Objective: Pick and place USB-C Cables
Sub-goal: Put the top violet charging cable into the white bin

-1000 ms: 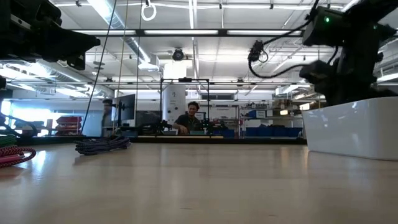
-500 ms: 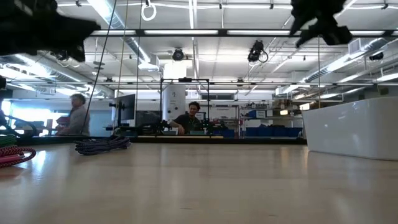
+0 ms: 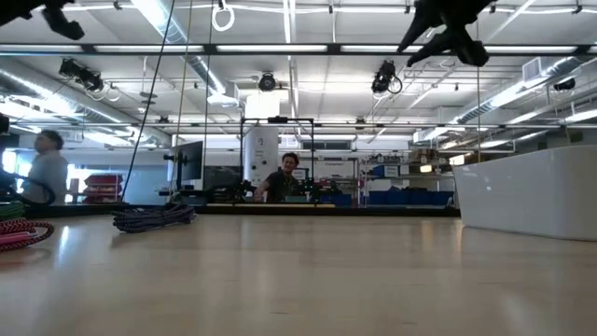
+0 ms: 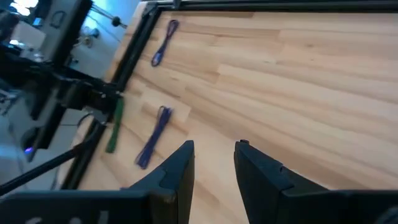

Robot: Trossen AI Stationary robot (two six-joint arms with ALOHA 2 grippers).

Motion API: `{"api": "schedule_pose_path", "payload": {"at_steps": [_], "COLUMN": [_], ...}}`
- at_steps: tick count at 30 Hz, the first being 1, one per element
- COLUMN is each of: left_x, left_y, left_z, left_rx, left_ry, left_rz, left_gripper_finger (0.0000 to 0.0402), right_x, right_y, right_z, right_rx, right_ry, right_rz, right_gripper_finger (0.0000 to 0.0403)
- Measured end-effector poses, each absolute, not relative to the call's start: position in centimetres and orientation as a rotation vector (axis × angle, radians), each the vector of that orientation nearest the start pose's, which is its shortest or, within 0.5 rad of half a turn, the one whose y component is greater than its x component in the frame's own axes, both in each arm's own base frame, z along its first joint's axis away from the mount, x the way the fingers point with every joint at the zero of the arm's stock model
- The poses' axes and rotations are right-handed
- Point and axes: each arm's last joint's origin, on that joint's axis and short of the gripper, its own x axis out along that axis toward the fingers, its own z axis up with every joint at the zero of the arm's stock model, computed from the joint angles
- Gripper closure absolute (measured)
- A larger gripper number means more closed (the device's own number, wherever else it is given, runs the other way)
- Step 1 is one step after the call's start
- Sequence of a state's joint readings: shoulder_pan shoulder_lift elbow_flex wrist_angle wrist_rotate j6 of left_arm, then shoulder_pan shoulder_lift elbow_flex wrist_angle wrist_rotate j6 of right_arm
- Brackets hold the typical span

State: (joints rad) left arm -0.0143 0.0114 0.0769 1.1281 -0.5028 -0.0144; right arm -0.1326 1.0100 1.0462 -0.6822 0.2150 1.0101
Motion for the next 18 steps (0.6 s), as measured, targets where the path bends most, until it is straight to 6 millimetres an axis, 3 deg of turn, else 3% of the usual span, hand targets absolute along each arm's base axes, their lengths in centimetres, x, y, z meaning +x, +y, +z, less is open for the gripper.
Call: {"api": "schedule_pose_path", "payload": {"at_steps": [5,11,14,18], "left_x": [6.1,8.8,10.3,12.8], "left_y": [1.5,1.8,2.4,3.7], "left_z": [29.2,34.4,37.1,39.1], "left_rx": [-0.362,-0.313,-0.234,-0.11], "left_ry": [-0.732,-0.627,-0.547,-0.212], "left_rz": [0.477,0.611,0.825,1.137], "left_gripper_finger": [0.0373,0.0369,0.037,0.0383], "right_x": [20.4,21.3,21.6,22.0], "right_y": [-4.4,-5.5,-5.9,-6.3], "right_z": [33.2,32.5,32.4,32.4], "right_rx": [0.937,0.93,0.927,0.929], "right_ry": [0.441,0.488,0.489,0.476], "right_rz": [-0.666,-0.644,-0.617,-0.601], "right_gripper_finger": [0.0284,0.0284,0.0284,0.0284]}}
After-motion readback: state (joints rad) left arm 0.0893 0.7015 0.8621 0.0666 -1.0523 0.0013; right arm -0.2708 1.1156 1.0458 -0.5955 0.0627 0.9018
